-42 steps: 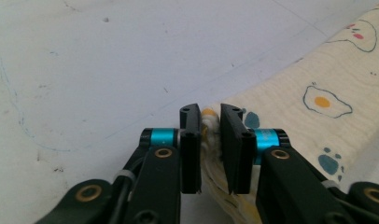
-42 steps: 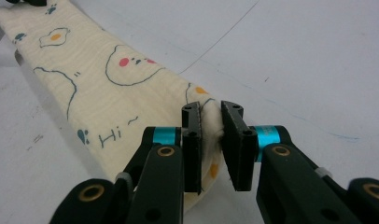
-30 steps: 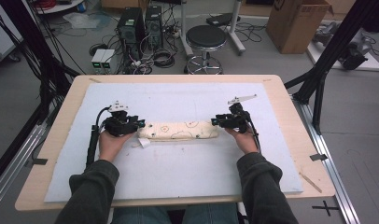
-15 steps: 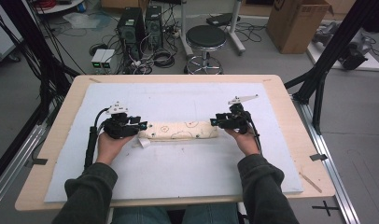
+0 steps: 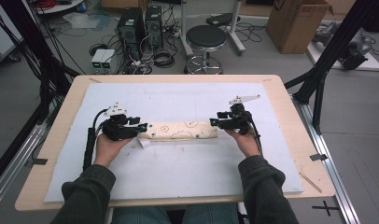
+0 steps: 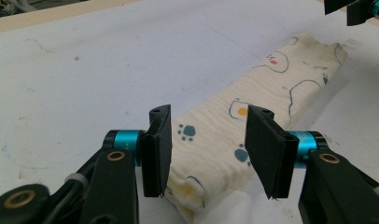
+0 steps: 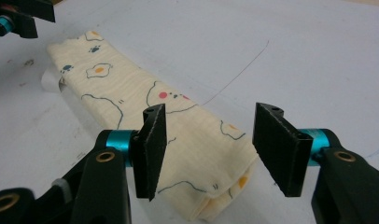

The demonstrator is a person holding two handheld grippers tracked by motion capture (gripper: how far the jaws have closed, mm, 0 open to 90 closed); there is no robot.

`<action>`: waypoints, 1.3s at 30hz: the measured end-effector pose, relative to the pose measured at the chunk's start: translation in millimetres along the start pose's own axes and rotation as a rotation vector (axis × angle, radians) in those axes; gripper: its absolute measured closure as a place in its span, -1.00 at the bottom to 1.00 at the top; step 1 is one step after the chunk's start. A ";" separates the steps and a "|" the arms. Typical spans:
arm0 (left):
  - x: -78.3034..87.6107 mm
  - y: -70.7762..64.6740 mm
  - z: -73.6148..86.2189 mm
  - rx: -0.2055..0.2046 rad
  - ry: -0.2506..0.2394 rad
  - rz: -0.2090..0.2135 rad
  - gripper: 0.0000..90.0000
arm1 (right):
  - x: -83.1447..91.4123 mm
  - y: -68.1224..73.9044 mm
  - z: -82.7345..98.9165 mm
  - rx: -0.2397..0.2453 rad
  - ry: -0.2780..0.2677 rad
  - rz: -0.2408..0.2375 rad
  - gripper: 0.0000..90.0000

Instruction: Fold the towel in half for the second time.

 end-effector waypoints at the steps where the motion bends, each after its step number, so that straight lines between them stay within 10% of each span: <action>1: 0.9 -0.4 -0.3 -0.005 0.000 0.005 0.14 | 0.8 0.4 0.1 -0.006 0.002 -0.002 -0.03; 39: 18.2 -13.4 -5.8 -0.007 -0.021 0.044 -0.25 | 17.3 9.4 -4.7 -0.028 -0.042 -0.003 -0.63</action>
Point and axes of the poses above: each handheld gripper's, and its own axes: x roughly backward along the jaws, z roughly out of its underside, y roughly to its left, the point moved 8 cm from there along -x, roughly forward along the jaws, and after that the axes turned 4 degrees about z, right-handed, at the moved point
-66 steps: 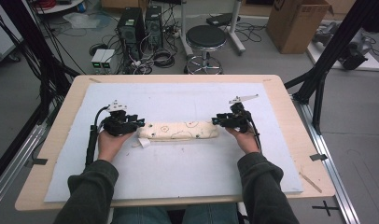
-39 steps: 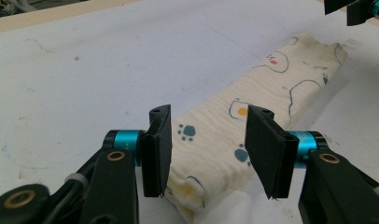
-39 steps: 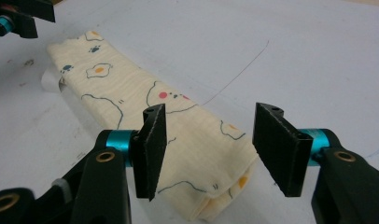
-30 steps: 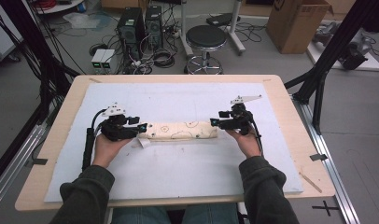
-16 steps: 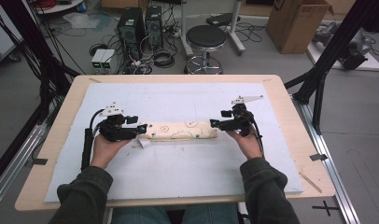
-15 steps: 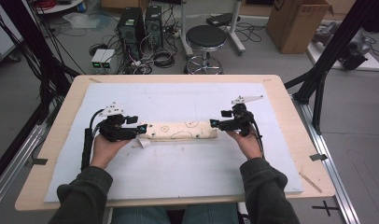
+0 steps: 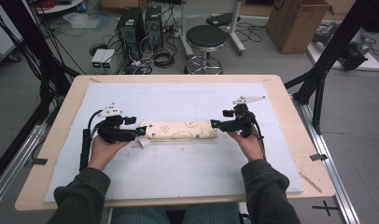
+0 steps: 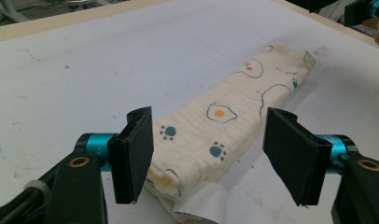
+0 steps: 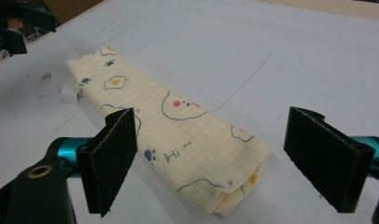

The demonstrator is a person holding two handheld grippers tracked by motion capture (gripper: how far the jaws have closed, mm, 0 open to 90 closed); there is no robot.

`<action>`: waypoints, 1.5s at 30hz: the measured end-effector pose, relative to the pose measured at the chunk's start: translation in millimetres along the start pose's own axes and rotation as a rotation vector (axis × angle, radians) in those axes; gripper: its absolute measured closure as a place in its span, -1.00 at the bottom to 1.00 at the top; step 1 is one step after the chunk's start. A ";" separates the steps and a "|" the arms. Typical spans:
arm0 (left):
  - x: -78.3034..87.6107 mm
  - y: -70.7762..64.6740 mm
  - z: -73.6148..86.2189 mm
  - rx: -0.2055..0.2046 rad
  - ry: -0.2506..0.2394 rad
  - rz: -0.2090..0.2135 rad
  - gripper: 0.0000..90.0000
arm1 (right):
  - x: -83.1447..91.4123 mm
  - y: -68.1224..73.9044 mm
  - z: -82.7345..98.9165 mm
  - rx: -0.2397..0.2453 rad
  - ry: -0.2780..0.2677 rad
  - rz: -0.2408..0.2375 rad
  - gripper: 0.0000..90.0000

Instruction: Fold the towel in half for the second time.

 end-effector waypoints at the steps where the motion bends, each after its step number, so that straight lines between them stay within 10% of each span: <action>1: 0.5 -0.2 0.0 -0.001 0.001 0.000 -0.25 | 1.1 1.0 -0.1 0.000 0.000 0.001 -0.64; 45: 29.8 -18.3 19.7 -0.055 0.022 -0.010 -0.31 | 26.0 16.2 15.3 0.034 -0.021 0.004 -0.71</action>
Point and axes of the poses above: each handheld gripper's, and its own axes: x roughly backward along the jaws, z roughly out of its underside, y roughly to its left, the point moved 8 cm from there along -x, roughly forward along the jaws, and after that the axes turned 4 degrees about z, right-handed, at the moved point
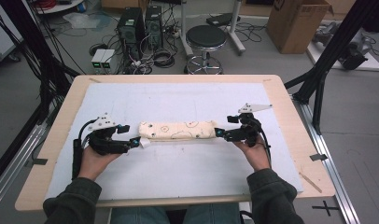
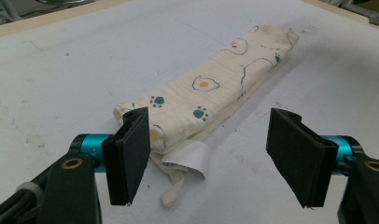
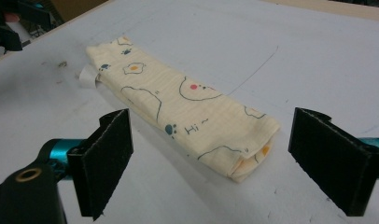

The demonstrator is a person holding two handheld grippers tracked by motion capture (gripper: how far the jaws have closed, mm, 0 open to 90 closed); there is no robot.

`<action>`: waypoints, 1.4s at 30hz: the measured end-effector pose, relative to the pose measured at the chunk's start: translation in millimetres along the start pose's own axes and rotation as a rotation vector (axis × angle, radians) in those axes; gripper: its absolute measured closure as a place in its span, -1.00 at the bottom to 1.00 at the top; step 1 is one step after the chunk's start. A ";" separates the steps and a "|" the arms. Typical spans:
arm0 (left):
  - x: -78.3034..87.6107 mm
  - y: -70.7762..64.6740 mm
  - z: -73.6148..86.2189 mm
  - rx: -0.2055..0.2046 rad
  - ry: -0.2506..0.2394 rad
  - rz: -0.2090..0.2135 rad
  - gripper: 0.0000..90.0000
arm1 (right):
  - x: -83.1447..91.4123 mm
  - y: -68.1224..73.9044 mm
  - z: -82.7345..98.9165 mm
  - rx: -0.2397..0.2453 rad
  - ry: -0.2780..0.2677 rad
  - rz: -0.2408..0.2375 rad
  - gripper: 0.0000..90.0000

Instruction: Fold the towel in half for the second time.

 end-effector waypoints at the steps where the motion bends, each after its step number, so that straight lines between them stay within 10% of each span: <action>1: 0.5 -0.4 0.6 0.000 0.001 -0.001 -0.31 | 0.7 0.5 1.2 -0.001 0.002 0.002 -0.71; 42: 25.1 -13.9 28.3 0.009 0.002 -0.022 -0.37 | 33.7 -1.4 36.6 0.000 -0.005 0.027 -0.72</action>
Point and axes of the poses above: each handheld gripper's, and its own axes: x roughly backward along the jaws, z roughly out of its underside, y roughly to its left, the point moved 8 cm from there along -x, roughly forward along the jaws, and after that the axes turned 4 degrees about z, right-handed, at the moved point
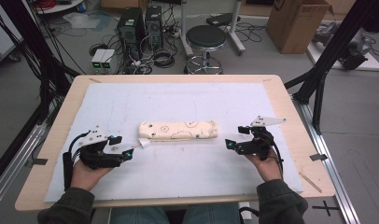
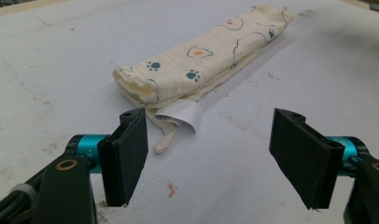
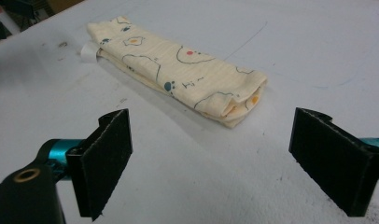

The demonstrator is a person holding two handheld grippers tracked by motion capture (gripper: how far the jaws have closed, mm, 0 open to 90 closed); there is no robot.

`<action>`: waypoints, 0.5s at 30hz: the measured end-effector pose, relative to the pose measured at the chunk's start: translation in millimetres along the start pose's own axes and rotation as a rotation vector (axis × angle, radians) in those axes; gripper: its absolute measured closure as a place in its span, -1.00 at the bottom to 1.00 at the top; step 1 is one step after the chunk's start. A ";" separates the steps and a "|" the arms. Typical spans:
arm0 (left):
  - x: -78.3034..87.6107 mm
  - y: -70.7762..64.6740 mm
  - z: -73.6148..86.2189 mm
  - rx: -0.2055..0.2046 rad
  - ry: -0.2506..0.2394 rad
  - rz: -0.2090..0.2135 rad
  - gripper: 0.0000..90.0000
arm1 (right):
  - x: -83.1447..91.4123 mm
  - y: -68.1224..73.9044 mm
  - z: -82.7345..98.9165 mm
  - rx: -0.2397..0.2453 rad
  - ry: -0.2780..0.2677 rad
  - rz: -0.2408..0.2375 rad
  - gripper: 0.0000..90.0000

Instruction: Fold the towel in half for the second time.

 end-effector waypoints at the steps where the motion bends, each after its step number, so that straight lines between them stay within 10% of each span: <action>1: 0.7 -0.4 0.5 -0.002 0.001 -0.003 -0.37 | 0.5 0.6 0.9 -0.002 0.000 -0.003 -0.72; 15: 12.4 -5.7 12.4 -0.006 0.000 -0.021 -0.38 | 5.7 1.3 16.6 0.002 0.022 0.008 -0.72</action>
Point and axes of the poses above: each handheld gripper's, and its own axes: x roughly backward along the jaws, z roughly out of its underside, y roughly to its left, the point moved 8 cm from there along -x, roughly forward along the jaws, and after that the axes turned 4 degrees about z, right-handed, at the moved point
